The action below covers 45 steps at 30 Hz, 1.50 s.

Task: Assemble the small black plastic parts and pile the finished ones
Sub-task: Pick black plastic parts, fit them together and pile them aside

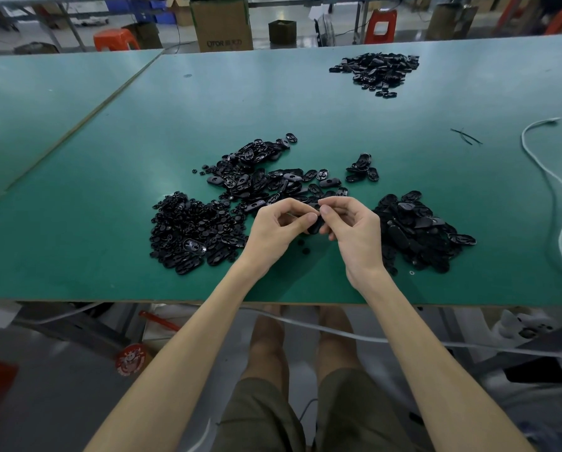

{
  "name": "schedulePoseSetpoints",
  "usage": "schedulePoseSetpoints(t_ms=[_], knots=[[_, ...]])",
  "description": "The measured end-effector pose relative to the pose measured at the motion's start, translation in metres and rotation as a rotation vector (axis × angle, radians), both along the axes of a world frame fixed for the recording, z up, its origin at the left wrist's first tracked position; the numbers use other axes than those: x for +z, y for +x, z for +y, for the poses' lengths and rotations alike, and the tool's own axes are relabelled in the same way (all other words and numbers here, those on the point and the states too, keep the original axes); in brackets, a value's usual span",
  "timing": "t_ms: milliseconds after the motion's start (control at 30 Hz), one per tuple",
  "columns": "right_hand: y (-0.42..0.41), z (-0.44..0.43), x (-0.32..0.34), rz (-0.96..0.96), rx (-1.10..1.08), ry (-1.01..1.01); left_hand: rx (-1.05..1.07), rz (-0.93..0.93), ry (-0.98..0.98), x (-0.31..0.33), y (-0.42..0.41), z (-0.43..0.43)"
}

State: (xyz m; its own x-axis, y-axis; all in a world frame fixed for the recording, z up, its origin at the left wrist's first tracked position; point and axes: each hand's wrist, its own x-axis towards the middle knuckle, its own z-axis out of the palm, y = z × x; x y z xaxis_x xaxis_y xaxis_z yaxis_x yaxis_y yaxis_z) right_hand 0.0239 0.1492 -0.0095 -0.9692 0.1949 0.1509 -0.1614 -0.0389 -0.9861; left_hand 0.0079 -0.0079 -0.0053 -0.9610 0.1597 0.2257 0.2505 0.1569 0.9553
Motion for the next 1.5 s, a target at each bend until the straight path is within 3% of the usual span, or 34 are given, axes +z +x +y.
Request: schedulePoseSetpoints(t_ms=[967,1500], knots=[[-0.0018,0.0018,-0.0006,-0.009,-0.007,-0.059,-0.042,-0.048,-0.047,0.0011,0.0008,0.0024],[-0.0014,0.0014,-0.0015,-0.002,0.014,-0.021,0.001,-0.078,0.146,0.0016,0.0003,-0.0021]])
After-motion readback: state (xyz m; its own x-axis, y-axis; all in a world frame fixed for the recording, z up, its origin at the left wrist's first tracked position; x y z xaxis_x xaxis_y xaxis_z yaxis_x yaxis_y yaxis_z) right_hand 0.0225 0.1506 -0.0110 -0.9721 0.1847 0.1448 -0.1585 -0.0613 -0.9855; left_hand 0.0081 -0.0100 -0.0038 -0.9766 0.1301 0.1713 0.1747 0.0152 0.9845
